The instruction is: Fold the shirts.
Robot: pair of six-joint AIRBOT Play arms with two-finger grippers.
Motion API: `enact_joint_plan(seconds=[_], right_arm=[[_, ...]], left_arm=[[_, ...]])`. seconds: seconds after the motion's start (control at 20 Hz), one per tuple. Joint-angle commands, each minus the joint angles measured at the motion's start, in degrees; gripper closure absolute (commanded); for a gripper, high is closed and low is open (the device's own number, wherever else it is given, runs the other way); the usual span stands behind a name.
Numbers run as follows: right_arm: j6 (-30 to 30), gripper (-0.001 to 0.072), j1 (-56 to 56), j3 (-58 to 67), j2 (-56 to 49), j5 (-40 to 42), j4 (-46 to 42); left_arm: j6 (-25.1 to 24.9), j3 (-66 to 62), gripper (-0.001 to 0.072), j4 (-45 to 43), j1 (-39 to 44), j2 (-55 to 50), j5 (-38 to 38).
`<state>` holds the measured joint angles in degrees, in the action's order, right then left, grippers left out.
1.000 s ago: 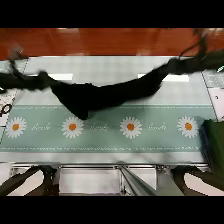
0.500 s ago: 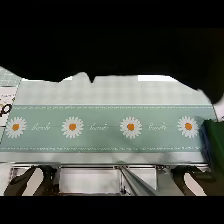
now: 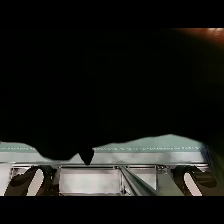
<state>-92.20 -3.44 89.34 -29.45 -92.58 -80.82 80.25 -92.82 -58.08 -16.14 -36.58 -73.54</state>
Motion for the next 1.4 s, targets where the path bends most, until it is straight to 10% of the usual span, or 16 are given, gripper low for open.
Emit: enact_joint_plan(seconds=[0.0,0.3,0.65,0.85,0.9,0.95,1.0,1.35], right_arm=[[-1.4,0.0687,0.0,-18.1,3.4,-0.6,-0.4],[1.2,0.0686,0.0,-41.0,-11.1,23.1,1.4],[1.9,0.0686,0.0,-24.2,-49.7,36.6,0.9],[1.5,0.0681,-0.1,-13.8,-60.9,35.7,3.8],[1.0,0.0586,-0.5,-11.7,-62.1,35.5,5.1],[1.1,0.0364,-1.4,-9.7,-62.9,34.9,7.5],[1.4,0.0296,-2.6,-7.8,-63.0,33.9,9.9],[5.4,0.0297,-19.9,-11.1,-52.5,18.1,11.1]], left_arm=[[1.5,13.0,0.0683,-4.9,5.7,-0.1,-2.5],[1.5,39.8,0.0682,-4.4,9.9,-12.5,14.1],[1.4,36.5,0.0682,6.2,10.8,-38.8,31.1],[1.5,31.8,0.0682,7.1,10.8,-45.9,30.9],[1.5,30.8,0.0675,7.1,10.8,-46.5,30.9],[1.2,29.9,0.0519,7.1,10.8,-46.6,30.3],[0.2,28.5,0.0198,6.4,10.5,-46.6,28.6],[0.6,24.4,0.0203,-4.1,-4.4,-43.7,-2.5]])
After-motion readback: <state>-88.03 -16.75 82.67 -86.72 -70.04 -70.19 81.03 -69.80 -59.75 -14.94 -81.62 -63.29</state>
